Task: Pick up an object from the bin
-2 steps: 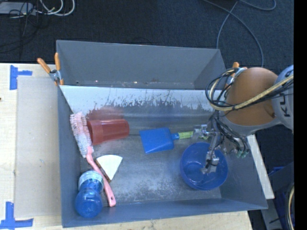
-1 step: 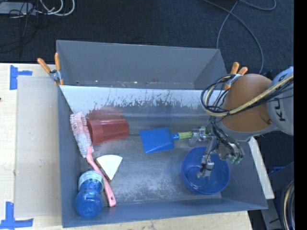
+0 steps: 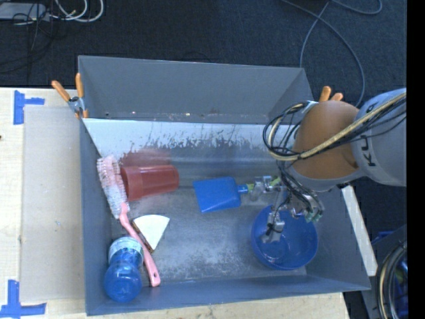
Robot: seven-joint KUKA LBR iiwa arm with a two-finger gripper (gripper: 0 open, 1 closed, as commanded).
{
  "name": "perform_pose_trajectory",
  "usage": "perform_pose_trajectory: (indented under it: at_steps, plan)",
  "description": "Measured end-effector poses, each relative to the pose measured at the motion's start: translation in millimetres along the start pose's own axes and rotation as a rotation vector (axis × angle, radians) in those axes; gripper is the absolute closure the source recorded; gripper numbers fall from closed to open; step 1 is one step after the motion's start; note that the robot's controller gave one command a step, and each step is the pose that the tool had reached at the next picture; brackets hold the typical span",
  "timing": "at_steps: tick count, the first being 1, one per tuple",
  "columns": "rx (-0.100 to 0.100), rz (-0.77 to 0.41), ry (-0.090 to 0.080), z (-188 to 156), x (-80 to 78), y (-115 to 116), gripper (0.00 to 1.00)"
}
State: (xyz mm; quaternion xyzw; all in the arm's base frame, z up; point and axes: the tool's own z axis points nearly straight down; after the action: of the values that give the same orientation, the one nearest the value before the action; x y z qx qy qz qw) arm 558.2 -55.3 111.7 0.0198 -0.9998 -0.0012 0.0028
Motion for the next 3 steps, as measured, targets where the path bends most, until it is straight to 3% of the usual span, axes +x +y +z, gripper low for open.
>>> perform_pose_trajectory:
  at_steps: [1, 2, 3]
  plan:
    - [-0.001, 0.157, -0.003, -5.0, 11.3, -6.1, 0.00]
    - [-0.001, 0.310, -0.001, -4.5, 5.1, 11.7, 0.00]
    - [-0.001, 0.074, -0.001, 10.4, 3.0, -6.2, 0.00]
